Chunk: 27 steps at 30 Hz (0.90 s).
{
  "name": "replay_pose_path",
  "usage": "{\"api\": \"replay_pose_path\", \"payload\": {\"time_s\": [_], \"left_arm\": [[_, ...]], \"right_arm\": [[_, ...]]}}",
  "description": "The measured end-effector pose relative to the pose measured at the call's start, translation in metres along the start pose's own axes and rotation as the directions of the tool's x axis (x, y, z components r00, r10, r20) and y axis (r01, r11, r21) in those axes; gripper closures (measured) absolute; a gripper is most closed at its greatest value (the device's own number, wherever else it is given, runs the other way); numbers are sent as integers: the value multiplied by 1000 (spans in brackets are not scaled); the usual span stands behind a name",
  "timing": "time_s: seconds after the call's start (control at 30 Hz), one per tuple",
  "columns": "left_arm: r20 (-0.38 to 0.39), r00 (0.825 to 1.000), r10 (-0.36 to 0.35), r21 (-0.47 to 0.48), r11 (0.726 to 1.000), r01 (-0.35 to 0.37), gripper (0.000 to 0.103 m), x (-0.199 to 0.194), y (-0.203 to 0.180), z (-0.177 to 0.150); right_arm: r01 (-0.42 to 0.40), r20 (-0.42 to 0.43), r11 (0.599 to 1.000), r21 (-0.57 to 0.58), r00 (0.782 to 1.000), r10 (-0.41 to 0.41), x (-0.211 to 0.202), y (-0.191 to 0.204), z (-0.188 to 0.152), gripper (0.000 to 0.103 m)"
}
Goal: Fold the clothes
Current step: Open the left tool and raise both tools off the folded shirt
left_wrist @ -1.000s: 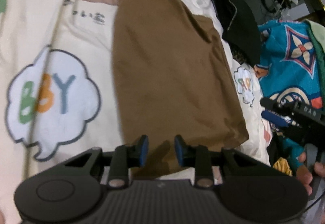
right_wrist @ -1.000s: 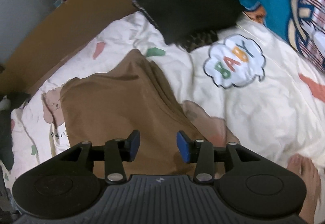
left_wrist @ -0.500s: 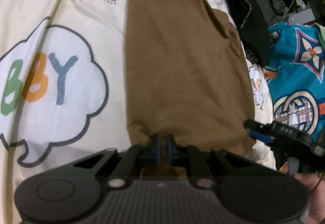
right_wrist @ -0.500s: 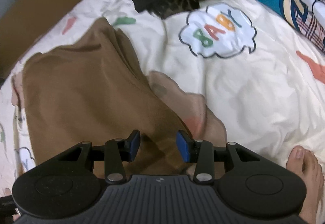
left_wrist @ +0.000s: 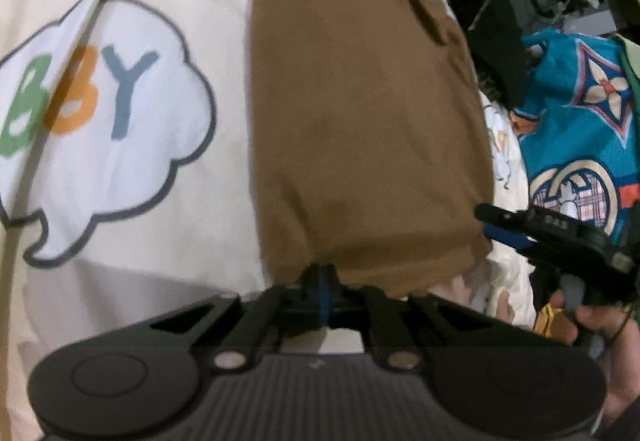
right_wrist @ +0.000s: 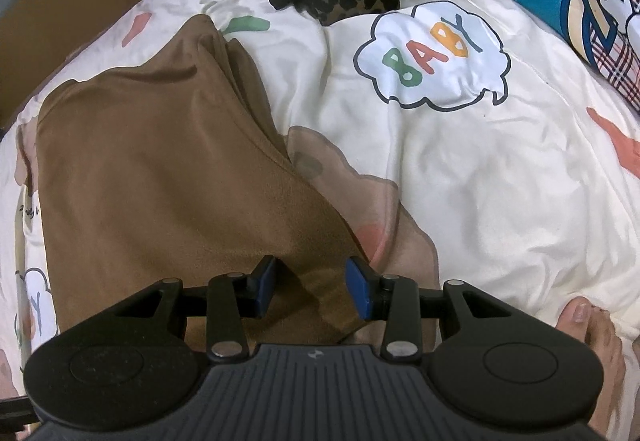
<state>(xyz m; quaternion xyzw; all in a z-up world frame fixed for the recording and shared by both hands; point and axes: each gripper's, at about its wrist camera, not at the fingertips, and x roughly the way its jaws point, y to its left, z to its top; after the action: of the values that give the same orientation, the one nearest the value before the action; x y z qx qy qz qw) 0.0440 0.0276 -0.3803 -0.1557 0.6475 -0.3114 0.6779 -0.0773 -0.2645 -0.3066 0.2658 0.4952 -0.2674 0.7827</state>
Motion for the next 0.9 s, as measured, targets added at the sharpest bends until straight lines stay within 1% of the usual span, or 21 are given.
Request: {"api": "replay_pose_path", "payload": {"time_s": [0.07,0.1,0.17,0.2,0.23,0.3,0.37,0.4,0.43,0.53,0.7,0.8,0.9], "left_arm": [[-1,1000,-8,-8,1000,8,100,-4,0,-1],[-1,1000,-13,-5,1000,13,98,-7,-2,0],[0,1000,-19,2,1000,19,92,-15,-6,0],[3,1000,-18,4,1000,18,85,-19,-8,1],[11,1000,-21,3,1000,21,83,-25,-10,2],[26,999,-32,-4,999,32,81,-34,-14,7],[45,998,-34,-18,999,35,68,-47,-15,11],[59,998,-26,-11,1000,27,59,-52,-18,15],[73,997,-18,-4,1000,18,56,-58,-21,18],[113,994,1,21,1000,-3,52,-73,-29,30],[148,989,25,18,999,-29,49,-87,-35,51],[161,986,40,31,998,-46,48,-93,-39,64],[172,984,52,43,997,-61,48,-98,-44,81]], "right_arm": [[-5,-2,1000,-1,1000,5,-5,0,4,57],[-16,-4,1000,3,1000,16,-8,0,6,57],[-40,0,999,-3,999,40,-14,2,13,57],[-50,5,999,-12,999,50,-18,4,17,57],[-59,6,998,-25,998,59,-21,7,21,57],[-81,0,995,-55,997,81,-27,16,33,57],[-109,-3,990,-88,994,109,-34,27,46,57],[-124,-8,987,-103,992,124,-37,32,53,56],[-134,-12,984,-120,991,133,-39,37,59,56],[-149,-23,974,-168,989,147,-45,47,76,56],[-157,-56,957,-244,987,148,-53,55,100,56],[-145,-79,930,-337,989,126,-60,61,116,56],[-142,-95,906,-400,989,113,-65,63,131,56]]}}
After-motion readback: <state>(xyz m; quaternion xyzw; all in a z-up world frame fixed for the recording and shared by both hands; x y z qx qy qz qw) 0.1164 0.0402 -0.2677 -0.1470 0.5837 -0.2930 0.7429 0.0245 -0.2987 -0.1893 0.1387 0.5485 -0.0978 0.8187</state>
